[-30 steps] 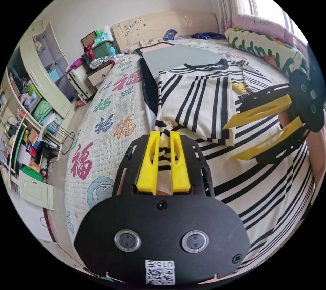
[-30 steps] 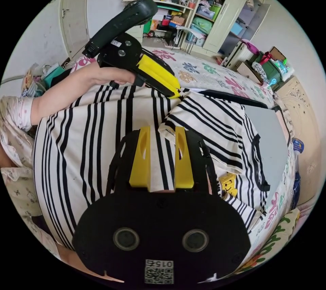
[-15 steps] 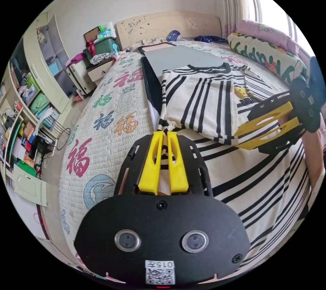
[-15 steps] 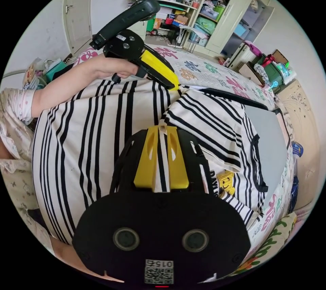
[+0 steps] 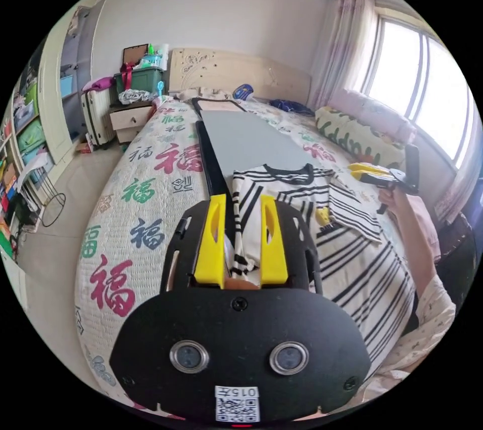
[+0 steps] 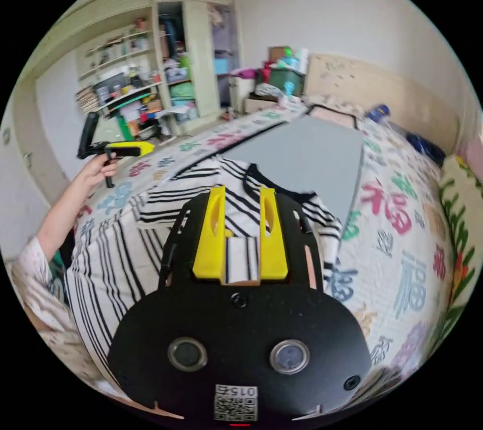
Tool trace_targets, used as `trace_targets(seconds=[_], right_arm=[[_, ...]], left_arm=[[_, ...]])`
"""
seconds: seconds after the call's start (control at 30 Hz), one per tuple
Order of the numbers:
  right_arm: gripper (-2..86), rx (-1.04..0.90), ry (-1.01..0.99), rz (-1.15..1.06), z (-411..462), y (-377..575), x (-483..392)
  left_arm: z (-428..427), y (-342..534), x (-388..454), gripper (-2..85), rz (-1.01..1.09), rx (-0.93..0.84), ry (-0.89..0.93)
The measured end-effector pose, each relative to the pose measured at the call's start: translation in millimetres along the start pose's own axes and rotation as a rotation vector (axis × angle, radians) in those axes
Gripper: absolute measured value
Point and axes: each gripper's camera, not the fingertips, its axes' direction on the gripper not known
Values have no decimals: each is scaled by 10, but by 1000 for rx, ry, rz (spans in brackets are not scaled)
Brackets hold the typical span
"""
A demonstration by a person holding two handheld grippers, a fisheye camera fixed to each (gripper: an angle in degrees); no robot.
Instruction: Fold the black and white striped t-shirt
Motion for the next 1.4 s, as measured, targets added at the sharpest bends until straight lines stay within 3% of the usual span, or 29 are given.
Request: trace_targets(seconds=[0.17, 0.27, 0.4, 0.6, 0.87, 0.97, 1.17, 1.27, 1.4], right_arm=[[122, -55, 129, 122, 446, -92, 509], [132, -110, 182, 151, 719, -224, 634], [135, -122, 183, 92, 973, -362, 391], [109, -149, 184, -8, 1103, -382, -112], [49, -149, 229, -78, 1023, -305, -634], [44, -117, 307, -71, 761, -255, -910], [42, 74, 316, -172, -857, 203, -1775], [41, 124, 258, -222, -1805, 797, -2264], [37, 88, 118, -286, -2798, 2089, -2849]], left_arm=[[993, -409, 150, 107, 31, -87, 57], [1475, -555, 278, 112, 56, -119, -25], [1907, -581, 146, 115, 29, -111, -22], [2428, -365, 35, 122, 87, -237, -58], [2569, 467, 344, 29, 249, -200, -144], [2249, 853, 378, 19, 283, -113, -144], [676, 2076, 544, 13, 394, 150, -90], [-283, 3233, 629, 12, 475, 255, -15], [-1179, 5498, 837, 11, 634, 338, -56]])
